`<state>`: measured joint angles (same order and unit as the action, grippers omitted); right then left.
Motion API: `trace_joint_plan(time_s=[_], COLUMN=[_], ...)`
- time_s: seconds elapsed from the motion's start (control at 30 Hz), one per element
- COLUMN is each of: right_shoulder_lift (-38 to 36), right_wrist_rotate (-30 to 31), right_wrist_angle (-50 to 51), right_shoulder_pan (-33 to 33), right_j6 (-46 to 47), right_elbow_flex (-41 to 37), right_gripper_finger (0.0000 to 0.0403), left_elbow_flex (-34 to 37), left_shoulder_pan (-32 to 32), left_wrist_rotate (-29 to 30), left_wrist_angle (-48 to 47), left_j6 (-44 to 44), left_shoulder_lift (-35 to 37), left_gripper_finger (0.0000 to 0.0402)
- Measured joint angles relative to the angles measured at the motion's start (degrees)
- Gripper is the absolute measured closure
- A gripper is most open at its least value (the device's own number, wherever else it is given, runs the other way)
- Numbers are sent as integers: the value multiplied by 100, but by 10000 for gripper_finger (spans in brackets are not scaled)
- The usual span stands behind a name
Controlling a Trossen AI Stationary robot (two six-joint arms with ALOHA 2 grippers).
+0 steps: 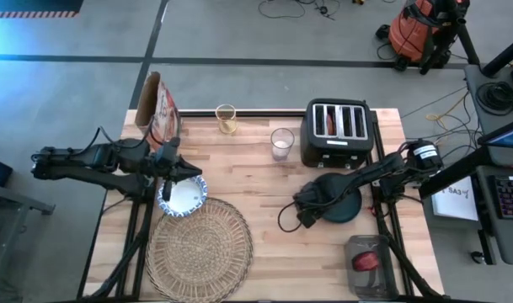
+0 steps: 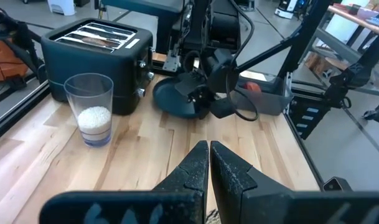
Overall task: Arrange a breakfast setting
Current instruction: Move the black plate to the center of the table
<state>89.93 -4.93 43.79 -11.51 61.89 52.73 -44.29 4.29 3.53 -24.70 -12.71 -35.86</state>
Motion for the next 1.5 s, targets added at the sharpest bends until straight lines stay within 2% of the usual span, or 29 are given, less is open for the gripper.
trace_joint_plan(time_s=[0.17,0.37,0.57,1.13,1.5], right_shoulder_lift=[15,33,33,124,1162], right_wrist_rotate=[7,30,28,44,-164], right_wrist_angle=[-121,-497,-1224,-1374,-1348], right_shoulder_pan=[-25,-107,-162,-175,-175], right_j6=[-813,-2166,-3002,-2910,-2971], right_elbow_flex=[363,832,991,822,1240], right_gripper_finger=[372,374,375,372,304], left_elbow_flex=[0,0,0,0,0], left_shoulder_pan=[0,0,0,0,0], left_wrist_rotate=[7,9,11,11,11], left_wrist_angle=[146,254,255,224,183], left_j6=[78,173,173,173,175], left_shoulder_lift=[0,0,-4,-4,-64], left_gripper_finger=[402,402,402,402,402])
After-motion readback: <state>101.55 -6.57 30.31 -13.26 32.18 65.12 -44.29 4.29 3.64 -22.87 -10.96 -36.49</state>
